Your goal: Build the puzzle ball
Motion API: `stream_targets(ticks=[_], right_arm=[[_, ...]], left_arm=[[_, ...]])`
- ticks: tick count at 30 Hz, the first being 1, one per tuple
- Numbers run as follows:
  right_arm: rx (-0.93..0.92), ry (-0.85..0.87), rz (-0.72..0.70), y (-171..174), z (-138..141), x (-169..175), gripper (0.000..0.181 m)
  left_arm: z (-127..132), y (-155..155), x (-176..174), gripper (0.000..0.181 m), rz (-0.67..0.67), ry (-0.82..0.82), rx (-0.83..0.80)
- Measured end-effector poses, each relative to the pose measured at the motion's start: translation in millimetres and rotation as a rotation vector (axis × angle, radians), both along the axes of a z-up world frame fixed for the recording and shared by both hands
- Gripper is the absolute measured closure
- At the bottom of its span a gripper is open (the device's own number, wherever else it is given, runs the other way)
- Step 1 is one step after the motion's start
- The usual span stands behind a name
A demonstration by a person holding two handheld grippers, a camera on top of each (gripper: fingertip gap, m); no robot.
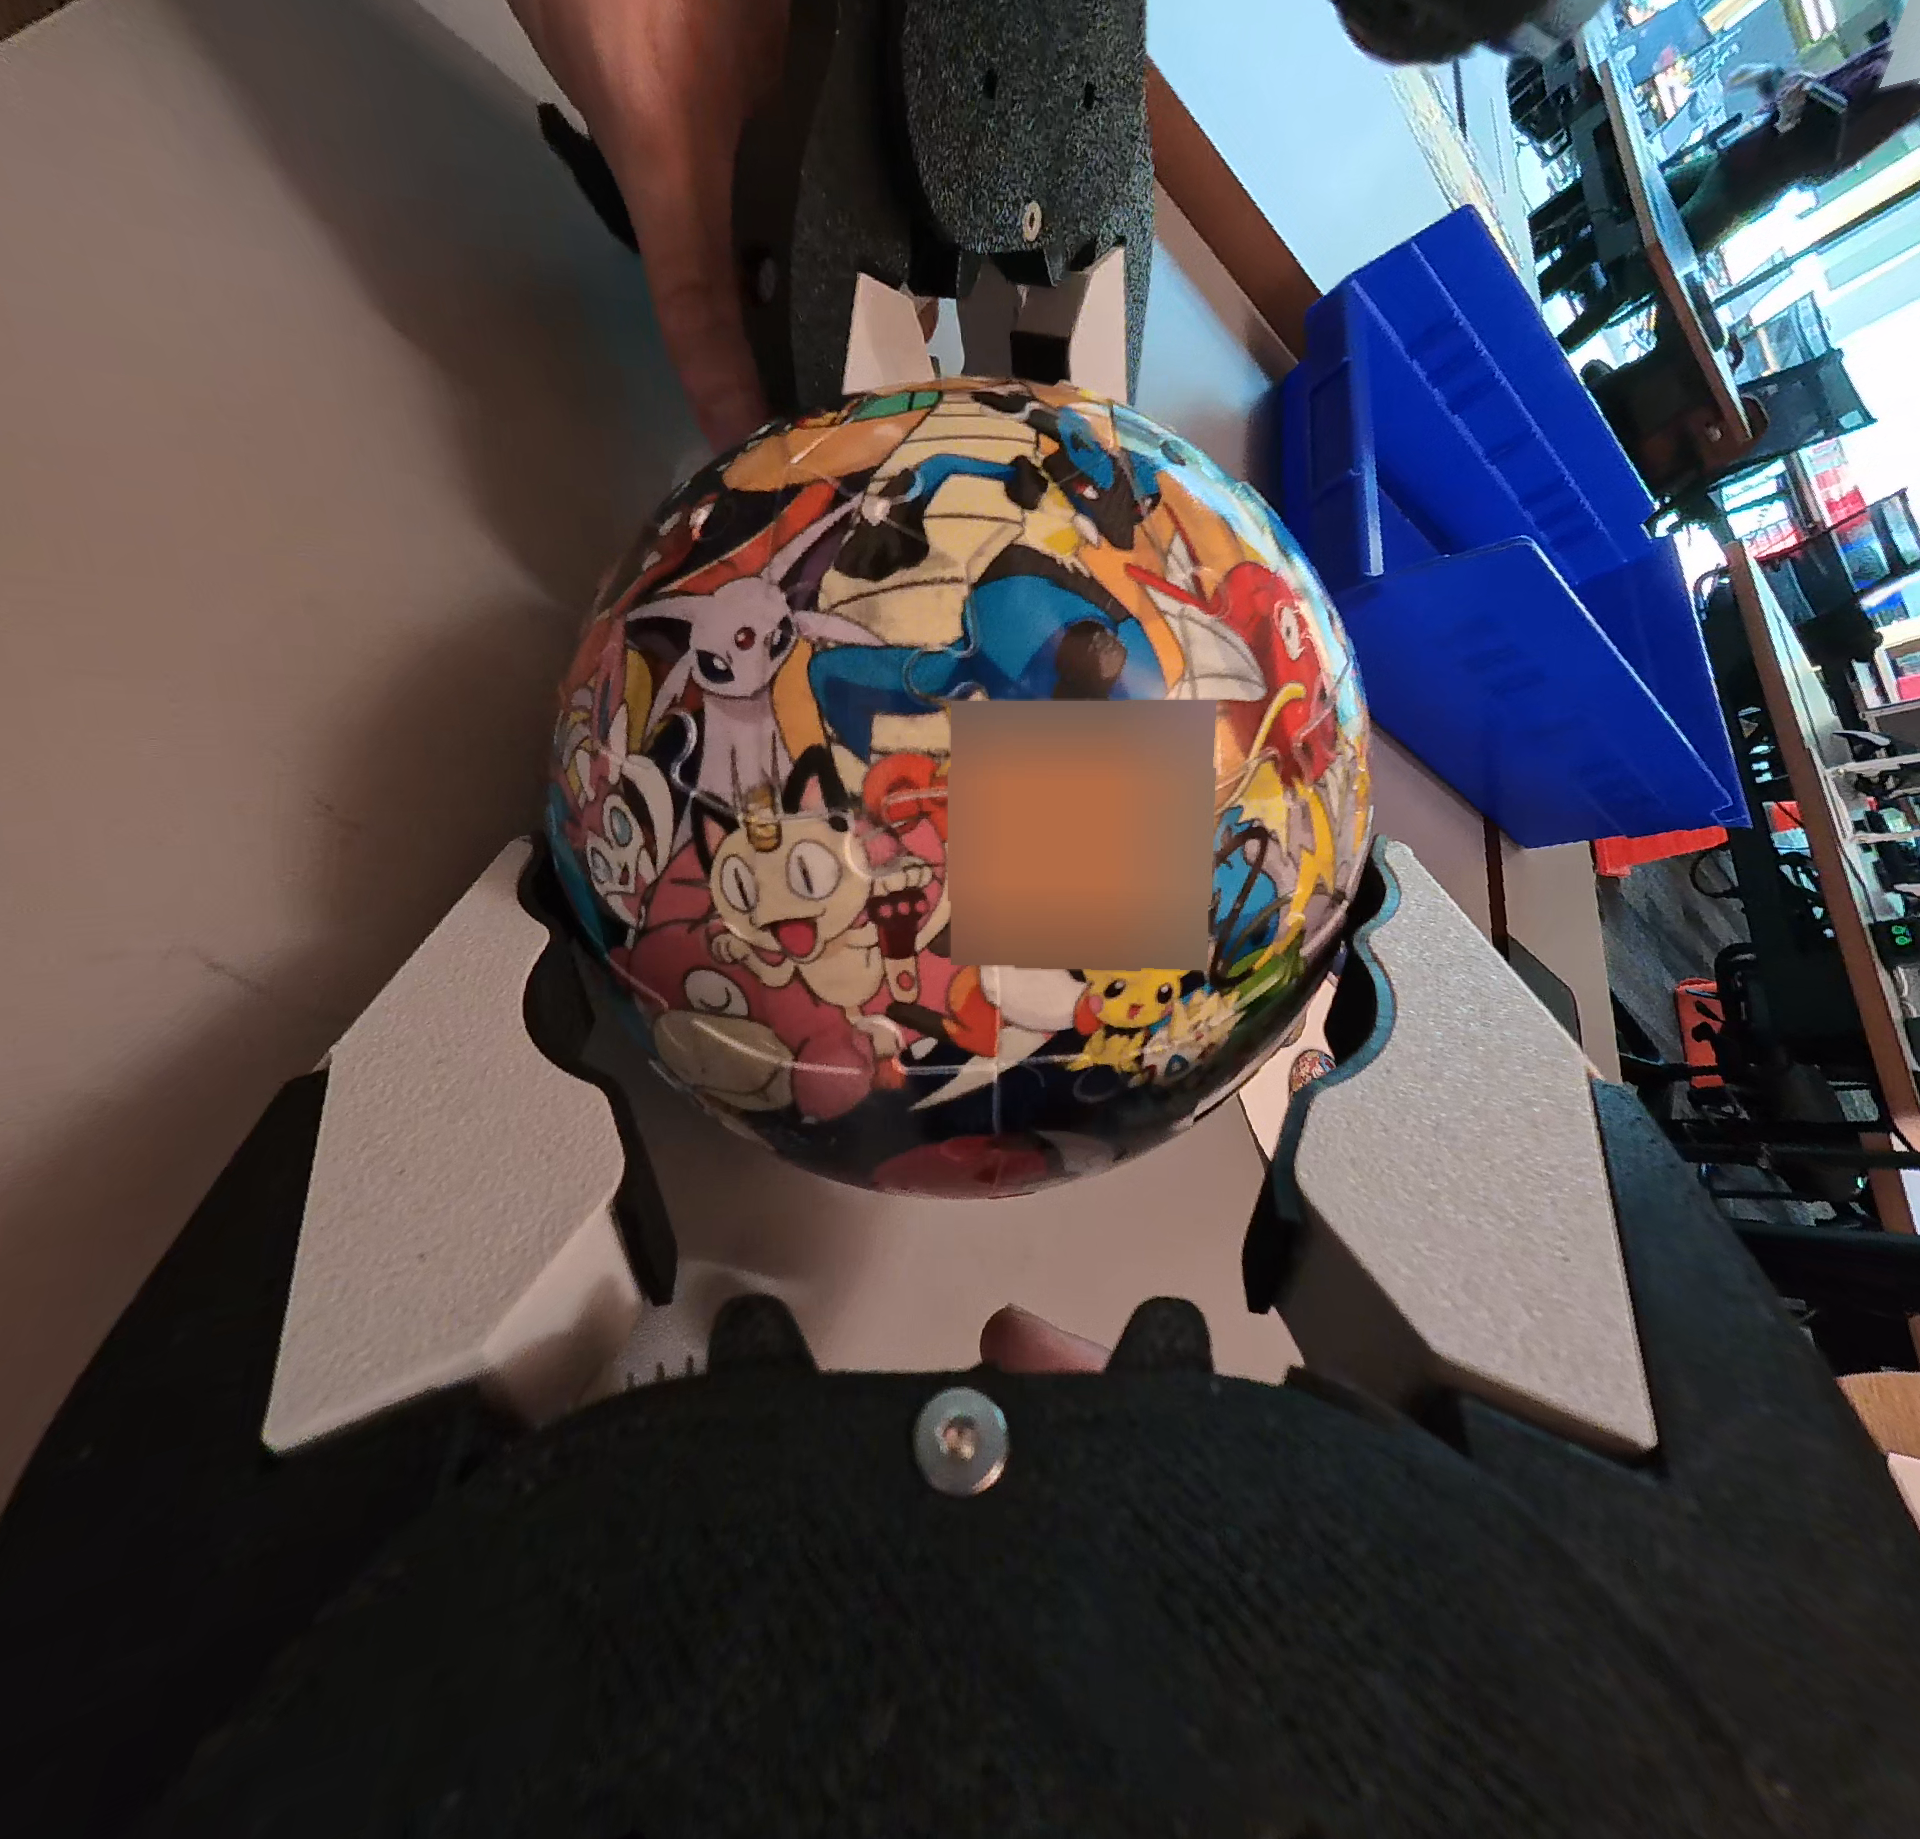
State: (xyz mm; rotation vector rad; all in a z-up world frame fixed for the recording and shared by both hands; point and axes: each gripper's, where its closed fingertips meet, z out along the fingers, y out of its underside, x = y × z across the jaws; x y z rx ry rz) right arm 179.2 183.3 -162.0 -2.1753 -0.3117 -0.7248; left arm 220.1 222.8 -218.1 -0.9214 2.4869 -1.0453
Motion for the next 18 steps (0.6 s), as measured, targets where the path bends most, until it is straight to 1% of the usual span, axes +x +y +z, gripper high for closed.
stream_targets(ticks=[1, 2, 6, 10, 11, 13, 16, 18], right_arm=[[-0.001, 0.000, 0.000, 0, 0, 0, 0.037], [-0.001, 0.000, 0.000, 0, 0, 0, 0.037], [-0.003, 0.000, 0.000, 0, 0, 0, 0.037], [-0.002, 0.000, -0.002, 0, 0, 0, 0.037], [-0.002, 0.000, -0.002, 0, 0, 0, 0.037], [-0.002, 0.000, -0.002, 0, 0, 0, 0.037], [-0.001, 0.001, -0.001, 0, 0, 0, 0.037], [0.000, 0.001, -0.001, 0, 0, 0, 0.037]], left_arm=[[0, 0, -1, 0.074, 0.002, 0.004, -0.008], [0, -1, -2, 0.076, 0.002, 0.008, -0.016], [-1, 0, -2, 0.074, 0.003, 0.022, -0.033], [13, -4, 3, 0.074, 0.013, 0.018, -0.138], [14, -3, 5, 0.074, 0.022, 0.012, -0.142], [11, 5, 11, 0.074, 0.043, -0.003, -0.100], [5, 11, 11, 0.074, 0.035, -0.012, -0.043], [3, 10, 8, 0.074, 0.022, -0.012, -0.034]])
